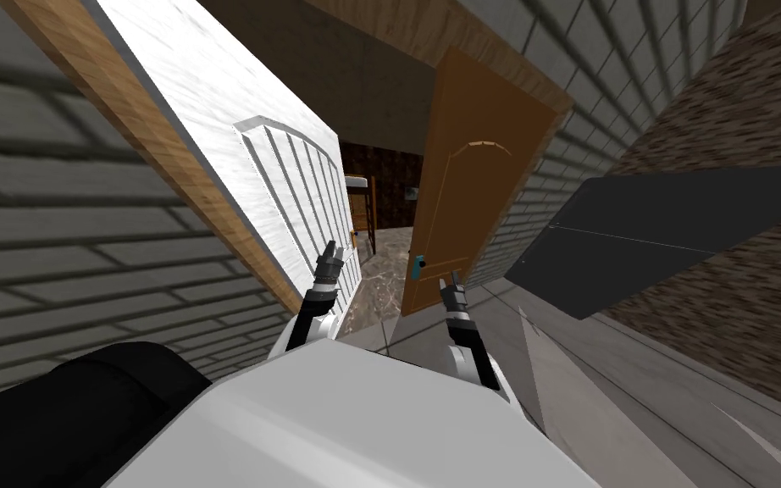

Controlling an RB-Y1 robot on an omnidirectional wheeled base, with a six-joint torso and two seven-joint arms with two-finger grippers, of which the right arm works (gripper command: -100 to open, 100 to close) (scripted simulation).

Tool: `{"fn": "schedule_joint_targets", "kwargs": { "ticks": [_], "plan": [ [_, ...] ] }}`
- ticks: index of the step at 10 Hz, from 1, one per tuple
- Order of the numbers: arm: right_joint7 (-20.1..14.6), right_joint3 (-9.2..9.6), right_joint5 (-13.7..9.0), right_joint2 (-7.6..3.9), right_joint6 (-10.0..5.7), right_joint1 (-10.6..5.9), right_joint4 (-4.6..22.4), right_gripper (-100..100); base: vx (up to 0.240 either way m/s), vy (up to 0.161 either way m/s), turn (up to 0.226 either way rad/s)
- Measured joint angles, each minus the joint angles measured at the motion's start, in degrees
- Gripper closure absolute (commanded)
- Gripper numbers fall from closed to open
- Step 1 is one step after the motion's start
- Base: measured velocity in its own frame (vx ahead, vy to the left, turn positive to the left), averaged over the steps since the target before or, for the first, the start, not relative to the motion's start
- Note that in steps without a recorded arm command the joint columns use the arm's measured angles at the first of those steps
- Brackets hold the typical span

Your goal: Push the door open

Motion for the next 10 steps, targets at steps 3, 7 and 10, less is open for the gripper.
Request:
{"fn": "schedule_joint_targets", "kwargs": {
  "ticks": [3, 7, 10],
  "plan": [
    [-0.18, 1.46, 0.35, -0.55, 0.81, -1.36, 3.25, -100, 0.047, -0.083, 0.071],
    [-0.5, 3.99, 0.97, -1.43, 1.46, -4.02, 9.61, -100, 0.067, -0.121, 0.125],
    [-0.9, 5.47, 1.24, -2.2, 2.31, -6.88, 14.69, -100, 0.054, -0.11, 0.115]
  ]
}}
